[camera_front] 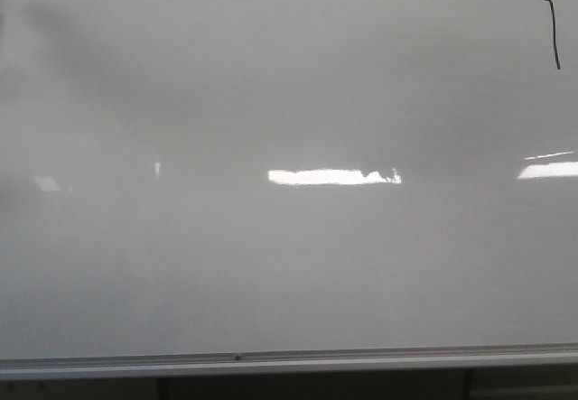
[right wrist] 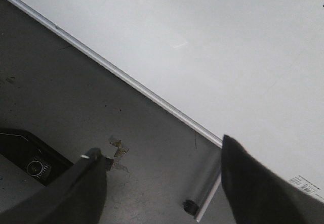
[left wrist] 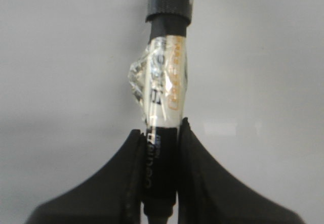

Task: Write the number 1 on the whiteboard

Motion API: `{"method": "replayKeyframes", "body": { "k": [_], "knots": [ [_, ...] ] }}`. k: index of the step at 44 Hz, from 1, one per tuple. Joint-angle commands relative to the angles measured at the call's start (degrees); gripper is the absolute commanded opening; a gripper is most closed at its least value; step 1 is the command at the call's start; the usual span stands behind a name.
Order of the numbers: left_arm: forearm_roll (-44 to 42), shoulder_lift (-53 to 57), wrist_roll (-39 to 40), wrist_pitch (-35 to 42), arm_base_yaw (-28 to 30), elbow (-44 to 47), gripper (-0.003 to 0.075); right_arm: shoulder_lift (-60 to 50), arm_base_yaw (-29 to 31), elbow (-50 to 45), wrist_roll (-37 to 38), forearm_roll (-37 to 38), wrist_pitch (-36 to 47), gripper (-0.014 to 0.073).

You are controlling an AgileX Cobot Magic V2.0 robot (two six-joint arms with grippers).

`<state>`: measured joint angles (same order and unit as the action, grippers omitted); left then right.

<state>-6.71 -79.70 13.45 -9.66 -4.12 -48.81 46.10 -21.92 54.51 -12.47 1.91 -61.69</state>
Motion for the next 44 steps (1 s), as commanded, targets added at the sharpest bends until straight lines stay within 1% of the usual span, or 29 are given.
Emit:
{"method": "replayKeyframes", "body": {
  "k": [1,8,11,15,20,25,27,29,31,37,44],
  "knots": [
    [1.36,-0.86,0.6,8.83,0.09,-1.5,-0.0008,-0.26,0.43,1.46,0.06,0.52,3.19,0.0508],
    [1.35,-3.92,0.6,11.93,0.09,-1.5,-0.0004,-0.26,0.43,1.46,0.06,0.52,3.24,0.0508],
    [1.35,-4.74,0.6,12.44,0.09,-1.5,0.0017,-0.26,0.43,1.46,0.06,0.52,3.24,0.0508],
    [1.35,-5.76,0.6,13.3,0.09,-1.6,0.0065,-0.26,0.43,1.46,0.06,0.52,3.44,0.0508],
    [1.25,-6.82,0.6,12.89,0.09,-2.58,0.0155,-0.26,0.43,1.46,0.06,0.52,3.77,0.0508],
    [1.12,-7.33,0.6,12.62,0.09,-3.36,0.0301,-0.26,0.43,1.46,0.06,0.52,3.77,0.0508],
    [1.12,-7.33,0.6,12.62,0.09,-3.34,0.0347,-0.26,0.43,1.46,0.06,0.52,3.77,0.0508],
    [1.02,-7.33,0.6,12.62,0.09,-3.38,0.0376,-0.26,0.43,1.46,0.06,0.52,3.77,0.0508],
    [0.27,-7.09,0.49,11.91,0.09,-3.38,0.0388,-0.26,0.43,1.46,0.06,0.52,3.77,0.0508],
    [-1.96,-4.81,0.49,9.34,0.09,-3.38,0.0388,-0.33,0.43,1.46,1.09,0.52,3.03,0.0508],
    [-2.72,2.16,0.21,1.03,-0.33,-3.38,0.0388,-0.97,0.43,1.46,8.99,1.09,2.37,0.0508]
  ]
}}
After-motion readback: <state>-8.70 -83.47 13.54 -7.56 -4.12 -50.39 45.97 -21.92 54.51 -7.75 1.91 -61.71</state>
